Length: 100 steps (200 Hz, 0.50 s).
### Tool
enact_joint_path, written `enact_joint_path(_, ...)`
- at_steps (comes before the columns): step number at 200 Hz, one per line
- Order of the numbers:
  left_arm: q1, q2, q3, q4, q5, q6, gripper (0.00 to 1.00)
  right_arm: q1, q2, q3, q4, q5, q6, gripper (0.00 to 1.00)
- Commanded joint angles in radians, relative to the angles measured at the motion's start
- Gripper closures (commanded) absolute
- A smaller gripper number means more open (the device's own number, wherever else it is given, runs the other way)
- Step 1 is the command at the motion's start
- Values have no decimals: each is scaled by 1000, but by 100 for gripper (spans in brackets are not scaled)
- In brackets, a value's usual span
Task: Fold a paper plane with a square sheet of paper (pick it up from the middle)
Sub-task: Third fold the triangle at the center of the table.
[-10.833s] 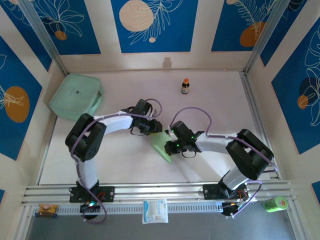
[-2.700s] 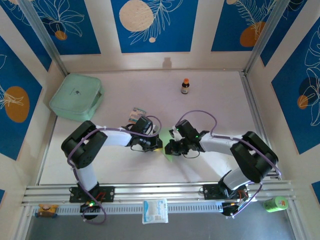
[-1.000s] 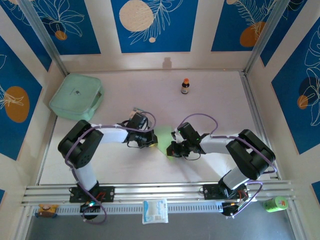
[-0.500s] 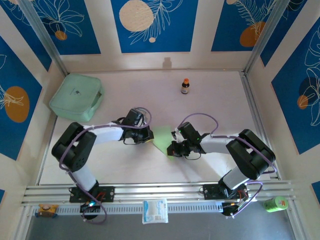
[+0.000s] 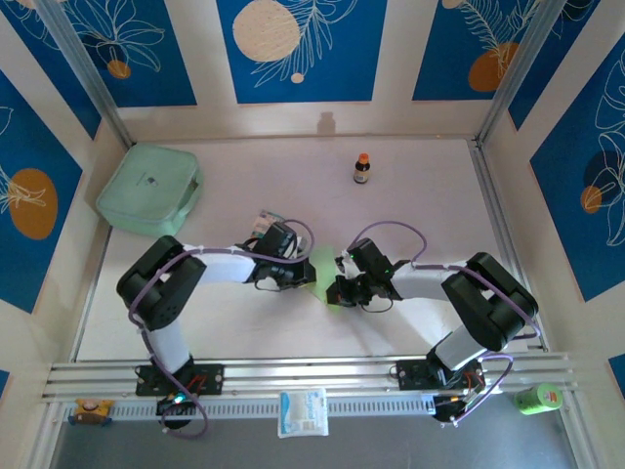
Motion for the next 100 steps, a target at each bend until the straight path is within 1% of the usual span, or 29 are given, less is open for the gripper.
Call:
enact_joint_path(1,18,17,-17,-33,-26,28,92,-5,0,0,-139,26,-32,100)
enact_joint_path(33,24,28,-58,21,2,21,92,-5,-15,45,-196,29,-53,100)
enact_joint_path(49,24,30,-76,58,22,3,92,1,-25,75,-200,16,-50,100)
enact_joint_path(63,24,30,-77,54,18,0,92,10,-27,104,-184,7,-38,100)
enact_joint_path(82,24,31,-71,49,19,-1,93,25,7,137,-149,-10,-21,100)
enact_joint_path(100,24,34,-62,41,24,2,92,44,56,170,-128,16,-3,100)
